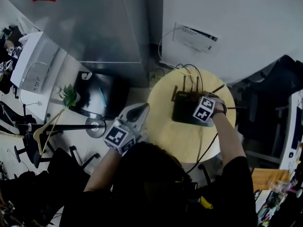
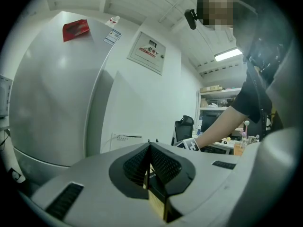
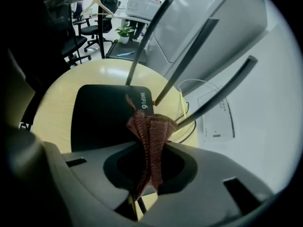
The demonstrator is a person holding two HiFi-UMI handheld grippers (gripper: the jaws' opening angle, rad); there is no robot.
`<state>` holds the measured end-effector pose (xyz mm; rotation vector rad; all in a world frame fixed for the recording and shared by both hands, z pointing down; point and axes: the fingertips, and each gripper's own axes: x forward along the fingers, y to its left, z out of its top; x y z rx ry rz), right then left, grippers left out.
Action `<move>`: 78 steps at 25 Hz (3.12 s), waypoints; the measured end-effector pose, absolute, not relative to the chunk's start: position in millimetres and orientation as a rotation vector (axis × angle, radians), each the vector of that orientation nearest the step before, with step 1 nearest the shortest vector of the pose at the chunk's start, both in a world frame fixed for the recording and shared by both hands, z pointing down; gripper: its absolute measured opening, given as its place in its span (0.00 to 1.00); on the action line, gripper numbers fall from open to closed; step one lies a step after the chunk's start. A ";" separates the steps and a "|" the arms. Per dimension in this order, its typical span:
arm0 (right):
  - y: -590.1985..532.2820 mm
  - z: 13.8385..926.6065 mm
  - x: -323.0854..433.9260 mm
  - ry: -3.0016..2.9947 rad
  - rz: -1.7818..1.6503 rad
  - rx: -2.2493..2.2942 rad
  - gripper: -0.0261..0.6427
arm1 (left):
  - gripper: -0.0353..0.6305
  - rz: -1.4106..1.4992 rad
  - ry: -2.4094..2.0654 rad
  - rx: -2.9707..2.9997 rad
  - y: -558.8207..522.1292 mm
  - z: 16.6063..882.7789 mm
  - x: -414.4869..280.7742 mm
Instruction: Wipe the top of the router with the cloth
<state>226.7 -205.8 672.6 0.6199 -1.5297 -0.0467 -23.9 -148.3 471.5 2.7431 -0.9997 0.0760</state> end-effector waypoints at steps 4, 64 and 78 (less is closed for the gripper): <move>-203.5 688.5 217.9 -1.530 -0.037 0.606 0.14 | 0.04 0.115 -1.035 2.696 -144.2 480.4 -35.3; -191.8 685.9 296.2 -1.460 -0.111 0.705 0.14 | 0.04 0.092 -0.897 2.695 -146.2 480.0 -5.7; -124.6 698.4 279.2 -1.534 0.075 0.654 0.14 | 0.04 0.113 -0.596 2.903 -128.1 456.3 76.2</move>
